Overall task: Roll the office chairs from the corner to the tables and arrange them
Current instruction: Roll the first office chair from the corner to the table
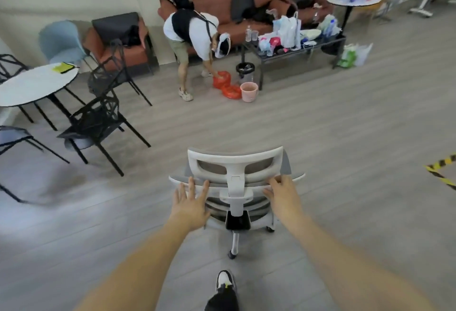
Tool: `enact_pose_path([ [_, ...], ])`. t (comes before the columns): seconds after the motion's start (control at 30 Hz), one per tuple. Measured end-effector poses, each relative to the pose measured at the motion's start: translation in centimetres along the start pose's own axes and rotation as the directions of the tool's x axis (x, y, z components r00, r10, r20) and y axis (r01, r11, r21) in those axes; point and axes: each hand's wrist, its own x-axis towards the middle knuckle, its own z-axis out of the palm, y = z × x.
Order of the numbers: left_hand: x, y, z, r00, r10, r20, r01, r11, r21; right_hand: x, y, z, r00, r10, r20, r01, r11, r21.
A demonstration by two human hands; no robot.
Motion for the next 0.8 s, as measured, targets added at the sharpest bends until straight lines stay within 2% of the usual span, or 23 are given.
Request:
enact_pose_path([
  [0.13, 6.2, 5.6, -2.8, 0.992, 0.123, -0.024, -0.122, 0.992, 0.041, 2.2, 5.4, -2.5, 0.983, 0.182, -0.024, -0.18, 0.981, 0.073],
  [0.27, 12.3, 12.0, -5.6, 0.97, 0.24, -0.028, -0.237, 0.967, 0.089, 4.3, 11.6, -4.3, 0.967, 0.225, -0.123, -0.228, 0.974, -0.012],
  [0.4, 18.4, 18.7, -8.7, 0.927, 0.373, -0.019, -0.366, 0.916, 0.163, 6.5, 17.2, -6.6, 0.912, 0.372, -0.173, -0.386, 0.921, -0.057],
  [0.53, 24.4, 25.5, -11.5, 0.857, 0.515, 0.019, -0.507, 0.836, 0.208, 7.4, 20.5, -9.2, 0.829, 0.542, -0.137, -0.559, 0.809, -0.183],
  [0.73, 31.5, 36.9, -15.7, 0.772, 0.621, 0.135, -0.635, 0.745, 0.203, 10.3, 26.8, -14.2, 0.71, 0.7, -0.078, -0.702, 0.696, -0.151],
  [0.8, 33.0, 39.9, -17.2, 0.746, 0.65, 0.144, -0.665, 0.719, 0.204, 11.2, 28.9, -15.8, 0.69, 0.722, -0.051, -0.72, 0.68, -0.138],
])
